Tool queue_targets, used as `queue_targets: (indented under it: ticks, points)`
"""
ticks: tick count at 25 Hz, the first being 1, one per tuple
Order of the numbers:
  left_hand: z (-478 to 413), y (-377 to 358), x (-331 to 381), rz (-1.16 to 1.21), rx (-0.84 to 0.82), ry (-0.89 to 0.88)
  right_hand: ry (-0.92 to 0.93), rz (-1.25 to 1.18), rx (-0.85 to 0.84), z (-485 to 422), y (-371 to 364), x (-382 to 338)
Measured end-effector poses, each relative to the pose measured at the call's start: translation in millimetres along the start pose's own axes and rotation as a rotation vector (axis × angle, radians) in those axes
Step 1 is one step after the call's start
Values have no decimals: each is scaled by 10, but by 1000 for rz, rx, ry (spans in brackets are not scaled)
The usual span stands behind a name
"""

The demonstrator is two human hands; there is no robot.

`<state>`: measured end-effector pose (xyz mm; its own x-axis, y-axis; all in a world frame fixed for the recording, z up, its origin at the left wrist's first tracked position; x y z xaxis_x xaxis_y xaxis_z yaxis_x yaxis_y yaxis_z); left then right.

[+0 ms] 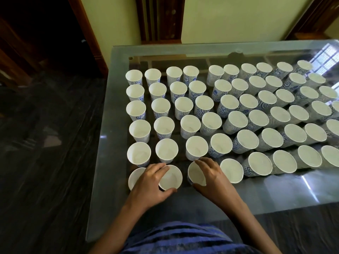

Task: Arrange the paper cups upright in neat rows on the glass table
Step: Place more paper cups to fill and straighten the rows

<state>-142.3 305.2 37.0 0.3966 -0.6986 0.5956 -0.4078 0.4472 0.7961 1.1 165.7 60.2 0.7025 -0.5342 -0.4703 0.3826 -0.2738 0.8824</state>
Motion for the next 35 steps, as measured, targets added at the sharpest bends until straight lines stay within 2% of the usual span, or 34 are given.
queue_targets:
  ticks: [8,11,15,20,35]
  points:
    - [-6,40,97,4,13,3,62,8,-49,-2,35,26]
    - [-76,22,194,11,32,-14,31,-14,-47,10,136,110]
    - [-236,-127,411,2,-43,-86,-65,-3,9,40,359,388]
    - [-358,-312,576,3,-133,-150,-116,27,-13,88,458,646]
    - [-363,-388,589,50,-134,-112,-83,11,3,77,412,729]
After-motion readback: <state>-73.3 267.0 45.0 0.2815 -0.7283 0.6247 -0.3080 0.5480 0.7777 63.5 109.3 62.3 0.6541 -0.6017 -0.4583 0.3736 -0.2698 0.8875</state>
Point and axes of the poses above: each hand's wrist, its own z-axis away from the middle knuckle, its own y-axis out of the back of the hand, x = y × z, the point moved 2 cm from there along -z, towards the middle knuckle, and after that the axes turned 10 degrees about x, right-handed, at the moved point
